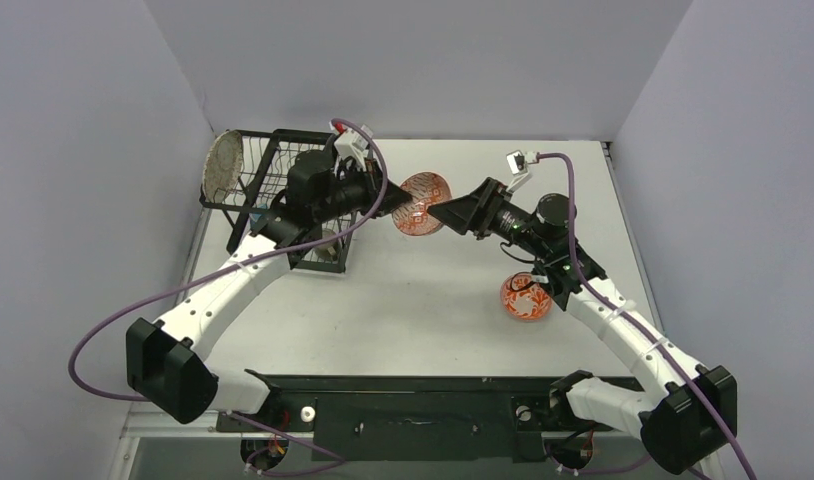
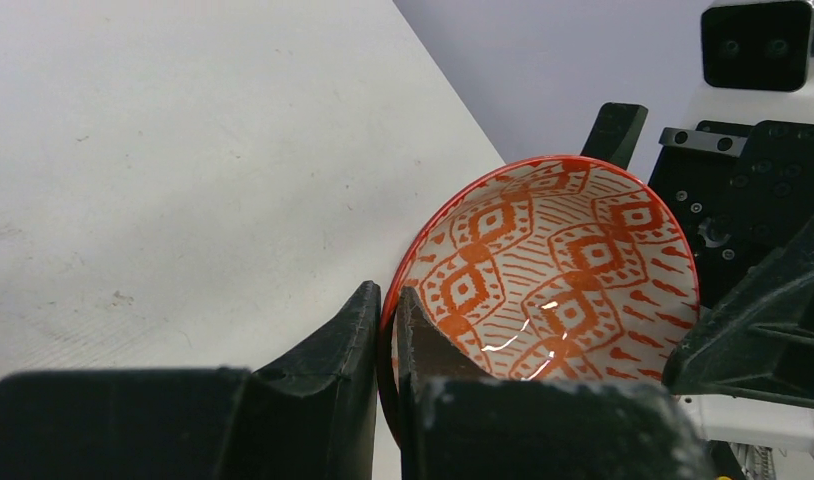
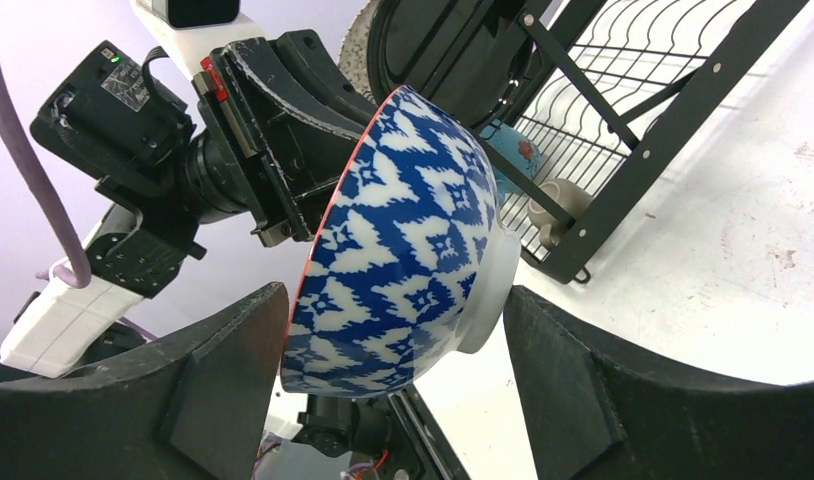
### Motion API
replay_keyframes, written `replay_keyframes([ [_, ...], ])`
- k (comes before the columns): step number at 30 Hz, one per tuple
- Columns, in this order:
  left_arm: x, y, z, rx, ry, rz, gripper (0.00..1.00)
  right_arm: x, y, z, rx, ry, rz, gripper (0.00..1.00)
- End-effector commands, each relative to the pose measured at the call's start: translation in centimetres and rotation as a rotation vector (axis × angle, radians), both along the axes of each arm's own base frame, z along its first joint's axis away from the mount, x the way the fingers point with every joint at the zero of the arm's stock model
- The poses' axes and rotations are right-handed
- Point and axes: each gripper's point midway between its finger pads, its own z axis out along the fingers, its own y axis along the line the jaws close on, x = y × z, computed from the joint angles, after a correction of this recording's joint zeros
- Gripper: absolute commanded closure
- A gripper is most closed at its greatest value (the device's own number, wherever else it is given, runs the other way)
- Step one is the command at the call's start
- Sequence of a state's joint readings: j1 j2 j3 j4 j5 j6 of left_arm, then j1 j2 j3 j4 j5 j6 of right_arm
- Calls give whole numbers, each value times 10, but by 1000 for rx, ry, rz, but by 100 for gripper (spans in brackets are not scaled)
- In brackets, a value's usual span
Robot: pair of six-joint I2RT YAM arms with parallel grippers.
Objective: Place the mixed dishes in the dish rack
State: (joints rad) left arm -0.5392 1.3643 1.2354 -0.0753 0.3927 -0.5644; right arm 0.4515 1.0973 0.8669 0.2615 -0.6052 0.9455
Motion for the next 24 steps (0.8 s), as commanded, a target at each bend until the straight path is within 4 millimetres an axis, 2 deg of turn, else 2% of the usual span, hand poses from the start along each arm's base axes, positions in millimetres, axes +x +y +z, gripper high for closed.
replay_keyframes([
  [1, -2, 11, 52, -26, -152, 26, 100, 1, 0, 19, 20, -99, -10, 26],
  [5, -6, 8, 58, -61, -153, 3, 100, -6, 9, 34, 122, -118, 54, 32],
  [7, -6, 7, 61, -70, -161, -1, 100, -8, 10, 35, 143, -109, 67, 35],
  [18, -6, 12, 74, -65, -209, 13, 100, -7, 11, 28, 131, -51, 57, 31],
  [24, -8, 10, 76, -80, -208, 1, 100, -1, 15, 24, 131, -35, 61, 32],
])
